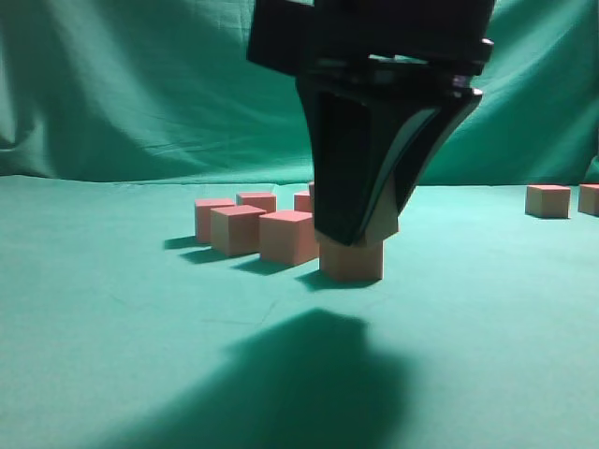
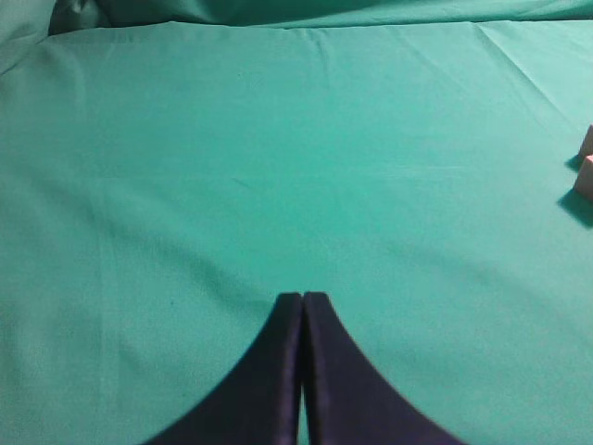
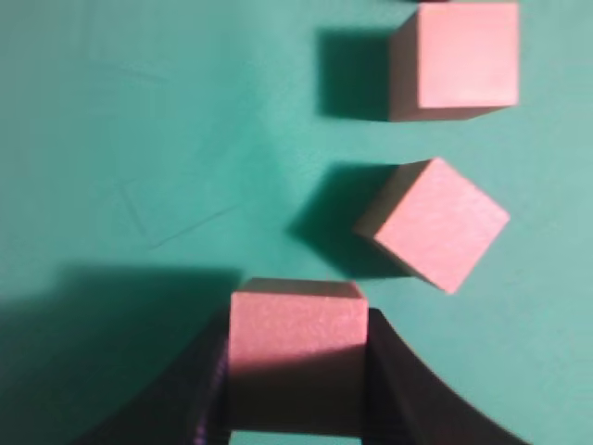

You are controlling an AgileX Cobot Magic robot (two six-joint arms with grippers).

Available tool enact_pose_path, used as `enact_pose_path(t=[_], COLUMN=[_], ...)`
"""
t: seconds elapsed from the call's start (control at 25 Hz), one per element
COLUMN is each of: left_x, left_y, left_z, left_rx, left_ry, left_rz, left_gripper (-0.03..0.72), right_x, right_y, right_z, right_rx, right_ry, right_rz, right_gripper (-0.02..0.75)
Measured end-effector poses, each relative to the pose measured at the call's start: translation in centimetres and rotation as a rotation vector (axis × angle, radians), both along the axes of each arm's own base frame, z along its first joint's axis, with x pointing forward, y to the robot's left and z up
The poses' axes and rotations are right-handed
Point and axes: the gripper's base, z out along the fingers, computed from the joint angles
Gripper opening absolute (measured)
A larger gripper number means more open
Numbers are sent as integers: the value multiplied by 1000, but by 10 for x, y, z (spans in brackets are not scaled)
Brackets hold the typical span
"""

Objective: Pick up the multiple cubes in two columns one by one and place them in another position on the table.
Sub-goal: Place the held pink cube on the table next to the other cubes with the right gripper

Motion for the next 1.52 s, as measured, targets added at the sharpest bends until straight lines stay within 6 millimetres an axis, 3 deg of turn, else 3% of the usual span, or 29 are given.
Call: enact_pose_path(t=[0.2, 0.76, 1.28, 1.52], left_x=[0, 0, 0, 0], left_y=[0, 0, 0, 0], left_z=[0, 0, 0, 0], left_rx=[0, 0, 0, 0], left_ry=[0, 0, 0, 0], left_rz=[0, 0, 0, 0], left_gripper=[0, 0, 0, 0], right_x=[7, 11, 12, 11], right_y=[-3, 3, 4, 4], right_z=[0, -26, -27, -27], right_rx=[15, -26, -11, -5], right_ry=[-11, 27, 27, 42], right_rz=[-31, -43, -62, -101], right_gripper=[265, 265, 265, 557])
